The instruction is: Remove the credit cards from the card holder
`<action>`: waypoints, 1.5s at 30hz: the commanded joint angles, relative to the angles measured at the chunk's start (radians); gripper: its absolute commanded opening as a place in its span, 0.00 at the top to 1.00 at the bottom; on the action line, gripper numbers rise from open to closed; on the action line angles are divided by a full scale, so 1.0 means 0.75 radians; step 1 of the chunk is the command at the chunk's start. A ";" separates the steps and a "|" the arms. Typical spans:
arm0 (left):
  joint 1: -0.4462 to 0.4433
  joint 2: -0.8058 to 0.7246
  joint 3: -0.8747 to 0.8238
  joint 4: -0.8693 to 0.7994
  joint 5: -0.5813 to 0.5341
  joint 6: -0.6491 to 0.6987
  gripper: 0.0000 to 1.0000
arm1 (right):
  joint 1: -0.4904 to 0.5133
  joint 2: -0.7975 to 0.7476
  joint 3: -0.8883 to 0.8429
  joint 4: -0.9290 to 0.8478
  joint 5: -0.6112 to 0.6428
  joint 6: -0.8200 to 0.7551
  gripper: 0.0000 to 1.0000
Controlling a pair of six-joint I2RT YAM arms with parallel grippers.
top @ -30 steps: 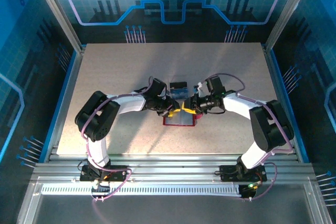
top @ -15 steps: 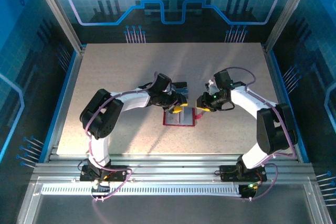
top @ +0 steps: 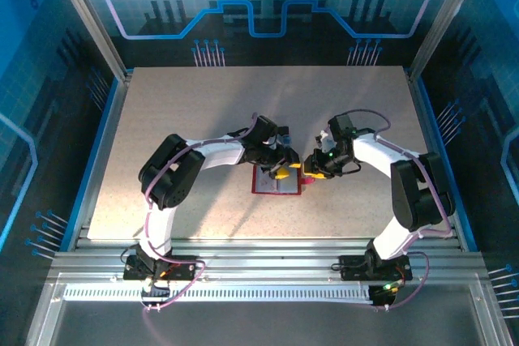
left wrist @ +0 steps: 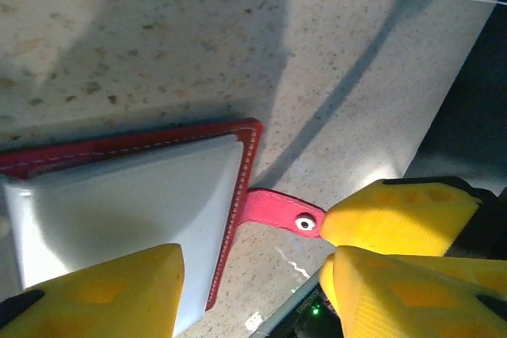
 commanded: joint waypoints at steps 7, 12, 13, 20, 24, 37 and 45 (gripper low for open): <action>-0.011 0.040 0.051 -0.064 0.020 0.014 0.46 | -0.015 0.027 -0.027 -0.018 0.067 -0.030 0.67; -0.010 0.050 0.044 -0.075 0.015 0.015 0.46 | -0.023 -0.036 -0.029 -0.009 0.069 -0.013 0.66; -0.010 0.048 0.041 -0.074 0.015 0.015 0.46 | -0.024 -0.048 -0.030 -0.009 0.078 -0.011 0.66; -0.010 0.016 0.029 -0.025 0.013 0.008 0.47 | -0.054 -0.081 -0.051 -0.014 0.102 -0.019 0.65; -0.008 -0.006 0.029 -0.009 0.007 0.003 0.47 | -0.060 -0.034 -0.062 -0.003 0.051 -0.038 0.65; 0.033 -0.180 -0.030 -0.049 -0.091 0.070 0.47 | -0.030 0.048 -0.092 0.139 -0.083 0.018 0.91; 0.128 -0.339 -0.208 0.004 -0.129 0.088 0.47 | 0.048 0.104 -0.044 0.175 -0.101 0.069 0.92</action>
